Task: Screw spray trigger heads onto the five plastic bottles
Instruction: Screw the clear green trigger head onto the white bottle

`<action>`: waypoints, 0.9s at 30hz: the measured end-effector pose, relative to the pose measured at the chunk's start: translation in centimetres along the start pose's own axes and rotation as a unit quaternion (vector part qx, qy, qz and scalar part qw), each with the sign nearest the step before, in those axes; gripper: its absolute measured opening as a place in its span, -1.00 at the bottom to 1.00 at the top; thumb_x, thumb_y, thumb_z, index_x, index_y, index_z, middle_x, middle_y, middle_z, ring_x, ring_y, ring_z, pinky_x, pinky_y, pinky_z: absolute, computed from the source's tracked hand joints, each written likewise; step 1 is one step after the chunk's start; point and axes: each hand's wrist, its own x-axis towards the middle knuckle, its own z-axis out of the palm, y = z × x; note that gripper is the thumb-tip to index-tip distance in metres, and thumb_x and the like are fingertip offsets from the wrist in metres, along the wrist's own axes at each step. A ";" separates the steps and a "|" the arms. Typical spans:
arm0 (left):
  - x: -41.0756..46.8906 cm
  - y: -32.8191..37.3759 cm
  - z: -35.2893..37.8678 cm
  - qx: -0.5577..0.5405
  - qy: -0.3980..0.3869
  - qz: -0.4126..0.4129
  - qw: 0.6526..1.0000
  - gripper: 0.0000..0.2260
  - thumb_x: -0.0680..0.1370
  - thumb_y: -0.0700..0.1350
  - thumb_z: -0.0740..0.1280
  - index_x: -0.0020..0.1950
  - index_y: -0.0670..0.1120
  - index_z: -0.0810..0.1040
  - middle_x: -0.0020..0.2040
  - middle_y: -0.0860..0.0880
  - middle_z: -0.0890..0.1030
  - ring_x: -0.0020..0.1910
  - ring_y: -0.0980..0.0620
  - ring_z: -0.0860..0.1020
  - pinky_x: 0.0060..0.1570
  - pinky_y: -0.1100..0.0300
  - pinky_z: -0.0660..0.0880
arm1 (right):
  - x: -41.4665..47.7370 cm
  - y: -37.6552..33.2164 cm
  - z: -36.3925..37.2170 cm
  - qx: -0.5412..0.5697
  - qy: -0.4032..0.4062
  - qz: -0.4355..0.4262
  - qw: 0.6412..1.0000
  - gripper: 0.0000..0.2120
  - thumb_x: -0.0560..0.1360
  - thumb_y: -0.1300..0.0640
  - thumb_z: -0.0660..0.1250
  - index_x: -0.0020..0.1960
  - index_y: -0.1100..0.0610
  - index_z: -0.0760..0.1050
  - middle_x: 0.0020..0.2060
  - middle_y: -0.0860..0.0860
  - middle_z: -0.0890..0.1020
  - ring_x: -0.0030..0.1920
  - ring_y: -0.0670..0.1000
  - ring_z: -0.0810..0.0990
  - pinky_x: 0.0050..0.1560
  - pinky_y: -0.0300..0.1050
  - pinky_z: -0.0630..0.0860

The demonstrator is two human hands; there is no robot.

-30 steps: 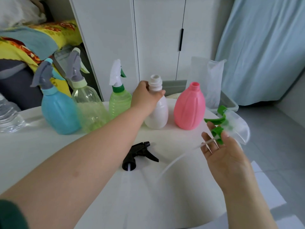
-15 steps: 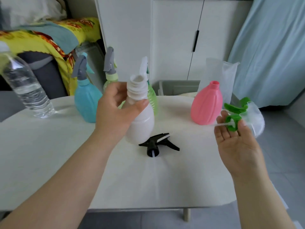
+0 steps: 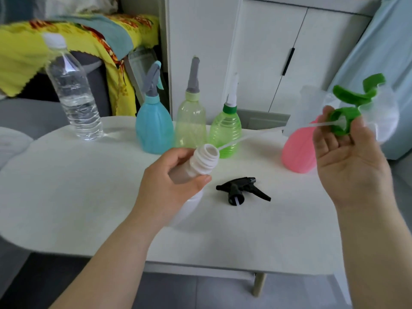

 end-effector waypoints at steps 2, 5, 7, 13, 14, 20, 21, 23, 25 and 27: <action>0.1 -0.3 0.0 -0.004 0.007 -0.002 1.000 -0.72 0.21 -0.07 0.48 -0.25 0.24 0.48 -0.25 0.49 0.55 -0.22 0.45 0.51 -0.26 0.63 0.31 | 0.2 -0.3 0.3 -0.012 -0.008 -0.006 1.000 -0.89 0.48 0.12 0.15 -0.09 0.11 0.43 -0.30 -0.07 0.70 -0.21 -0.14 0.65 -0.14 -0.33 0.54; 0.3 -0.2 0.2 -0.004 0.005 0.000 1.000 -0.72 0.21 -0.05 0.47 -0.25 0.25 0.47 -0.25 0.49 0.54 -0.22 0.45 0.51 -0.26 0.63 0.31 | 0.3 -0.9 0.4 0.010 -0.004 -0.020 1.000 -0.84 0.48 0.14 0.15 -0.17 0.11 0.50 -0.31 -0.07 0.70 -0.22 -0.14 0.65 -0.16 -0.33 0.54; 0.3 -0.2 0.4 -0.002 0.003 0.006 1.000 -0.71 0.21 -0.06 0.47 -0.25 0.26 0.47 -0.25 0.50 0.54 -0.22 0.46 0.50 -0.26 0.64 0.30 | 0.3 -1.2 0.4 0.024 0.005 -0.022 0.999 -0.75 0.52 0.14 0.12 -0.21 0.10 0.53 -0.31 -0.06 0.70 -0.22 -0.14 0.66 -0.17 -0.32 0.54; 0.2 -0.2 0.7 0.000 -0.008 0.013 1.000 -0.69 0.23 -0.04 0.48 -0.24 0.32 0.46 -0.23 0.50 0.53 -0.19 0.44 0.51 -0.24 0.63 0.32 | -0.4 -0.3 1.2 -0.043 -0.024 -0.002 0.999 -0.78 0.51 0.15 0.12 -0.18 0.06 0.53 -0.28 -0.09 0.70 -0.20 -0.14 0.65 -0.14 -0.31 0.55; 0.1 -0.2 0.7 -0.001 -0.009 0.013 1.000 -0.69 0.23 -0.05 0.48 -0.24 0.32 0.47 -0.22 0.50 0.53 -0.19 0.44 0.51 -0.24 0.63 0.32 | -0.5 -0.1 1.3 -0.054 -0.031 0.001 0.998 -0.78 0.50 0.16 0.13 -0.20 0.05 0.54 -0.27 -0.09 0.70 -0.21 -0.13 0.65 -0.15 -0.30 0.55; -0.1 -0.1 1.4 -0.025 -0.007 0.003 1.000 -0.68 0.22 -0.05 0.49 -0.24 0.31 0.46 -0.23 0.52 0.52 -0.20 0.45 0.50 -0.24 0.63 0.32 | -1.8 1.9 3.1 -0.169 -0.142 0.022 0.975 -0.83 0.34 0.22 0.25 -0.20 0.03 0.59 -0.29 -0.08 0.70 -0.23 -0.08 0.65 -0.13 -0.23 0.58; -0.1 0.0 1.7 -0.026 -0.008 0.003 1.000 -0.66 0.22 -0.08 0.49 -0.24 0.30 0.45 -0.24 0.54 0.51 -0.21 0.47 0.49 -0.24 0.63 0.32 | -2.1 2.3 3.4 -0.205 -0.163 0.027 0.965 -0.81 0.32 0.21 0.27 -0.23 -0.01 0.62 -0.29 -0.09 0.70 -0.20 -0.08 0.66 -0.08 -0.19 0.59; -0.2 0.1 2.0 -0.032 -0.012 0.001 0.999 -0.65 0.23 -0.10 0.49 -0.24 0.29 0.43 -0.24 0.53 0.51 -0.21 0.48 0.48 -0.25 0.64 0.31 | -2.6 3.0 3.8 -0.274 -0.199 0.038 0.940 -0.81 0.30 0.19 0.32 -0.21 -0.07 0.62 -0.24 -0.10 0.70 -0.10 -0.05 0.66 0.07 -0.06 0.58; -0.3 0.0 1.8 -0.042 -0.017 -0.011 0.999 -0.66 0.24 -0.09 0.49 -0.23 0.29 0.43 -0.28 0.43 0.56 -0.22 0.48 0.48 -0.26 0.63 0.31 | -2.9 3.6 4.3 -0.324 -0.218 0.051 0.919 -0.81 0.30 0.17 0.36 -0.12 -0.04 0.59 -0.16 -0.09 0.69 0.01 -0.04 0.64 0.15 -0.02 0.54; -0.3 -0.4 1.2 -0.042 -0.026 -0.023 0.998 -0.66 0.27 -0.09 0.48 -0.20 0.29 0.41 -0.26 0.33 0.55 -0.24 0.48 0.47 -0.27 0.61 0.33 | -3.2 4.2 4.8 -0.343 -0.239 0.065 0.906 -0.78 0.34 0.21 0.37 -0.03 0.03 0.55 -0.10 -0.07 0.67 0.02 -0.08 0.63 0.13 -0.13 0.54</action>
